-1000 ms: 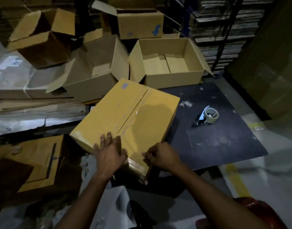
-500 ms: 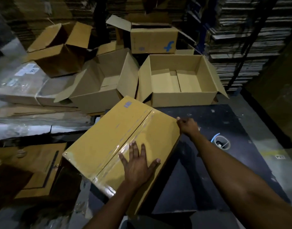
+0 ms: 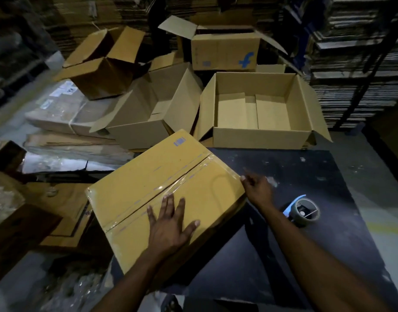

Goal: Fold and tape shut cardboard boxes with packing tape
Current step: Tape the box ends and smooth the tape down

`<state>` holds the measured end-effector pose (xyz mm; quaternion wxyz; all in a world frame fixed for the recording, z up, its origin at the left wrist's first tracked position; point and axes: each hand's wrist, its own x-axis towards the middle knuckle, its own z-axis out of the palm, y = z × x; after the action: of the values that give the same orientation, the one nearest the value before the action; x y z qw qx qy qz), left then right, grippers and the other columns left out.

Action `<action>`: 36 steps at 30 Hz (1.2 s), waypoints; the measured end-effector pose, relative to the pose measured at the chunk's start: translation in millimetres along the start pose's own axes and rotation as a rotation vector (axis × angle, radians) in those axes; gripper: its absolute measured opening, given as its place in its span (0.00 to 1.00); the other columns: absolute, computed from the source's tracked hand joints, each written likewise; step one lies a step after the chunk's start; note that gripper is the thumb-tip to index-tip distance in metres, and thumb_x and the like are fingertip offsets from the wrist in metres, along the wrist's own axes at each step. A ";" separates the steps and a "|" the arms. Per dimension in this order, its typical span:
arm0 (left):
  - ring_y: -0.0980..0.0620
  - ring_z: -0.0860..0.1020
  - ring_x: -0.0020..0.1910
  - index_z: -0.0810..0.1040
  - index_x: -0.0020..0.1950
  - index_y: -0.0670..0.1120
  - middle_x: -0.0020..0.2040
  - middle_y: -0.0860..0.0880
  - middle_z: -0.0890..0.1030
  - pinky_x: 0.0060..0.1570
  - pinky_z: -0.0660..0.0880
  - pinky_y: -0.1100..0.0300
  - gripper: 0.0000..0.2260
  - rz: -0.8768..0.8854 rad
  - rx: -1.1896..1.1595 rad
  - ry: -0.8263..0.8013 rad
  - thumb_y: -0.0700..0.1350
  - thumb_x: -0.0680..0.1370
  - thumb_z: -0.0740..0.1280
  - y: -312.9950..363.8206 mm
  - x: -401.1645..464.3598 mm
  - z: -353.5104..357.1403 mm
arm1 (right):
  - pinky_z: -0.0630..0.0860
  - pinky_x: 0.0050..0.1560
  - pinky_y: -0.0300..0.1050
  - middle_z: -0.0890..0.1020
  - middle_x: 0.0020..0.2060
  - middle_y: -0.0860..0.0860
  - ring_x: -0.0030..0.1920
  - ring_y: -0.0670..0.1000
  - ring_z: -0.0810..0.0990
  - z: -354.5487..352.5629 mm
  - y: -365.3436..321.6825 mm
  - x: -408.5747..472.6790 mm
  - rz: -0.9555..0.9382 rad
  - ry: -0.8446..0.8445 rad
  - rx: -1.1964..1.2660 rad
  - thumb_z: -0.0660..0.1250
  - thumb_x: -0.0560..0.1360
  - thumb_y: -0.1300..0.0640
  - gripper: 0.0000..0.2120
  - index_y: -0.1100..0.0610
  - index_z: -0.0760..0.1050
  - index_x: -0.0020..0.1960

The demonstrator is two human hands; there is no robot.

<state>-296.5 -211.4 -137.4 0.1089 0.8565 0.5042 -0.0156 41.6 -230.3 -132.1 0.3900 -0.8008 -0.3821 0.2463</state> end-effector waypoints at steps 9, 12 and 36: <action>0.40 0.82 0.67 0.81 0.74 0.51 0.70 0.44 0.83 0.65 0.79 0.48 0.29 0.010 -0.290 0.252 0.68 0.81 0.67 -82.0 81.7 -63.9 | 0.65 0.78 0.65 0.57 0.84 0.48 0.82 0.58 0.61 99.8 -71.6 -177.2 0.294 0.109 0.308 0.64 0.78 0.28 0.46 0.42 0.46 0.86; 0.38 0.80 0.67 0.77 0.77 0.49 0.72 0.41 0.81 0.66 0.78 0.43 0.36 -0.074 -0.267 0.214 0.72 0.78 0.67 -138.5 121.7 -84.2 | 0.63 0.80 0.62 0.54 0.85 0.47 0.82 0.56 0.60 133.4 -95.6 -201.7 0.388 0.125 0.406 0.65 0.74 0.25 0.52 0.43 0.42 0.87; 0.47 0.88 0.46 0.87 0.56 0.53 0.48 0.54 0.89 0.50 0.87 0.41 0.35 0.069 -0.850 0.133 0.78 0.61 0.79 54.9 128.8 -263.7 | 0.85 0.54 0.57 0.85 0.55 0.48 0.53 0.54 0.85 -157.6 -125.1 -118.5 0.167 0.545 0.057 0.72 0.73 0.35 0.16 0.37 0.83 0.58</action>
<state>-207.5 -72.9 111.7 0.4197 0.7510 0.4429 0.2522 28.7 -343.8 71.5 0.4792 -0.8548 -0.1890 0.0637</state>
